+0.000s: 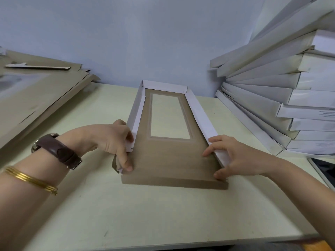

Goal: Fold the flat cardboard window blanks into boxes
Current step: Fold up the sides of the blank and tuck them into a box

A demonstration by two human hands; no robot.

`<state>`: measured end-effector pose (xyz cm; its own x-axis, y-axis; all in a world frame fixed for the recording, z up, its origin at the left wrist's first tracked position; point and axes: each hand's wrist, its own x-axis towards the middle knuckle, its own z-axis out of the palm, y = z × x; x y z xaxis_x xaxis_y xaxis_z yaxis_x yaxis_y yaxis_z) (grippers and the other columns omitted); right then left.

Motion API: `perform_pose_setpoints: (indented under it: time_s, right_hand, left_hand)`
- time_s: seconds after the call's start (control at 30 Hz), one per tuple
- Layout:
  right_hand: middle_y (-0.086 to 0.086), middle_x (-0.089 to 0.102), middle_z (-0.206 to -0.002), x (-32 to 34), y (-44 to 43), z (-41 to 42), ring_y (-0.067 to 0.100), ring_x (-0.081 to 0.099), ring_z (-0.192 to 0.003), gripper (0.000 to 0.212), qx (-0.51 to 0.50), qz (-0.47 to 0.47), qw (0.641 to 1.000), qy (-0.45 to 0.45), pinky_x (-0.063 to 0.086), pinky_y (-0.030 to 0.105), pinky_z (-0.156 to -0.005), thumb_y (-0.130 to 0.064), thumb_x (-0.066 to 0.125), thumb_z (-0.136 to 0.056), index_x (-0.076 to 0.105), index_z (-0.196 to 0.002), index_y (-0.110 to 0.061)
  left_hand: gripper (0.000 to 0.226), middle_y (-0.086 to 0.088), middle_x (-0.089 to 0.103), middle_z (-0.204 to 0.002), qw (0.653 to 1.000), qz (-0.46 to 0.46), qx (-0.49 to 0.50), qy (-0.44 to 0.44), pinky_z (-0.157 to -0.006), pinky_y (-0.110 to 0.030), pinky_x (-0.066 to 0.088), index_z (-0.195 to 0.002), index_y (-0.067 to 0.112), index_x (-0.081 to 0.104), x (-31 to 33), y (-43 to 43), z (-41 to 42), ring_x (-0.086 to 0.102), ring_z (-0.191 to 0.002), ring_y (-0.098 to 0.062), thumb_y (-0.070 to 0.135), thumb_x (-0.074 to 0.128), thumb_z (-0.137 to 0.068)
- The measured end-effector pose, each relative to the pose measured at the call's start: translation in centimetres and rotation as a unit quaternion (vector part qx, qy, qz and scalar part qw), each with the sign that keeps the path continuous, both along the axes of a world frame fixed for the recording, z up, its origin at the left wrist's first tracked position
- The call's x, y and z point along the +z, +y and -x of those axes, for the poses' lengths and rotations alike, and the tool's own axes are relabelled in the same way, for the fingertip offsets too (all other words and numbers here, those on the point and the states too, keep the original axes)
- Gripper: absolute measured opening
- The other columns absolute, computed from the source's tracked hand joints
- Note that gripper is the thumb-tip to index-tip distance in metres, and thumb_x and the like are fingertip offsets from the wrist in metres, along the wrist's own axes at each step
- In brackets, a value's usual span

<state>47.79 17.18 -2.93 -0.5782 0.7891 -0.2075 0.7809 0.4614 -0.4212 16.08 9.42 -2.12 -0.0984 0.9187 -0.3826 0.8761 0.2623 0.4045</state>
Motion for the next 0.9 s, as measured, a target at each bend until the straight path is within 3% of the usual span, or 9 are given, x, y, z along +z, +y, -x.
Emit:
perform_pose_setpoints:
  time_s: [0.1,0.2,0.27,0.37,0.47,0.6,0.73,0.9]
  right_hand:
    - [-0.015,0.028,-0.140,-0.3,-0.1,-0.4,0.003,0.017,-0.134,0.070,0.032,-0.045,0.998,-0.023,0.022,0.018,-0.102,-0.029,0.086,-0.068,0.050,-0.128,-0.040]
    - [-0.022,0.030,-0.139,-0.6,-0.2,-0.9,0.004,0.021,-0.132,0.083,0.054,-0.080,0.995,-0.003,0.024,0.018,-0.105,-0.033,0.086,-0.068,0.039,-0.136,-0.038]
    - [-0.028,0.032,-0.133,-0.9,-0.4,-1.2,0.000,0.025,-0.128,0.082,0.058,-0.101,0.993,0.016,0.025,0.010,-0.099,-0.034,0.086,-0.066,0.037,-0.132,-0.040]
    - [-0.030,0.035,-0.126,-1.3,-0.7,-1.6,-0.002,0.035,-0.119,0.084,0.033,-0.113,0.992,0.043,0.034,0.006,-0.089,-0.038,0.086,-0.064,0.030,-0.126,-0.048]
    - [-0.026,0.038,-0.124,-1.6,-1.1,-1.9,-0.003,0.040,-0.114,0.080,0.013,-0.125,0.991,0.052,0.040,0.012,-0.082,-0.041,0.084,-0.065,0.033,-0.127,-0.044]
    - [-0.026,0.039,-0.121,-1.8,-1.2,-2.3,-0.006,0.028,-0.120,0.056,0.054,-0.167,0.983,0.056,0.040,0.007,-0.082,-0.036,0.082,-0.069,0.055,-0.118,-0.027]
    - [-0.024,0.040,-0.115,-1.5,-1.3,-2.8,-0.006,0.026,-0.117,0.048,0.073,-0.182,0.980,0.034,0.034,0.004,-0.086,-0.036,0.077,-0.075,0.061,-0.120,-0.027]
    - [-0.021,0.042,-0.118,-0.8,-1.1,-3.4,0.003,0.038,-0.114,0.059,0.093,-0.114,0.989,0.012,0.041,0.014,-0.089,-0.013,0.071,-0.073,0.058,-0.127,-0.031]
  left_hand:
    - [0.087,0.009,0.023,-0.123,1.000,-0.008,-0.017,0.021,-0.082,-0.026,0.049,-0.122,0.015,0.046,-0.3,-0.5,-0.3,0.054,-0.102,-0.016,0.029,0.094,-0.052]
    - [0.081,0.009,0.014,-0.125,0.999,-0.028,-0.022,0.022,-0.069,-0.023,0.049,-0.119,0.017,0.046,-0.4,-1.1,-0.6,0.059,-0.087,-0.008,0.026,0.093,-0.054]
    - [0.076,0.012,0.009,-0.125,0.998,-0.051,-0.028,0.026,-0.063,-0.020,0.049,-0.116,0.016,0.048,-0.5,-1.4,-0.6,0.059,-0.069,0.003,0.025,0.092,-0.055]
    - [0.067,0.015,0.011,-0.124,0.995,-0.086,-0.051,0.013,-0.057,-0.021,0.052,-0.109,0.015,0.049,-0.8,-1.7,-0.4,0.059,-0.049,-0.001,0.022,0.091,-0.057]
    - [0.050,0.016,0.029,-0.114,0.990,-0.105,-0.089,0.011,-0.057,-0.017,0.049,-0.097,0.019,0.054,-1.1,-2.0,-0.2,0.063,-0.064,-0.006,0.024,0.088,-0.061]
    - [0.041,0.016,0.043,-0.102,0.986,-0.111,-0.119,0.048,-0.060,-0.008,0.042,-0.092,0.026,0.057,-1.5,-1.9,0.1,0.054,-0.079,0.002,0.037,0.085,-0.064]
    - [0.041,0.016,0.044,-0.102,0.982,-0.120,-0.130,0.063,-0.059,-0.007,0.039,-0.089,0.029,0.056,-1.7,-1.9,0.3,0.052,-0.076,0.004,0.040,0.084,-0.061]
    - [0.041,0.016,0.044,-0.102,0.982,-0.123,-0.129,0.062,-0.059,-0.010,0.042,-0.090,0.028,0.058,-1.9,-1.8,0.3,0.054,-0.072,0.003,0.038,0.084,-0.061]
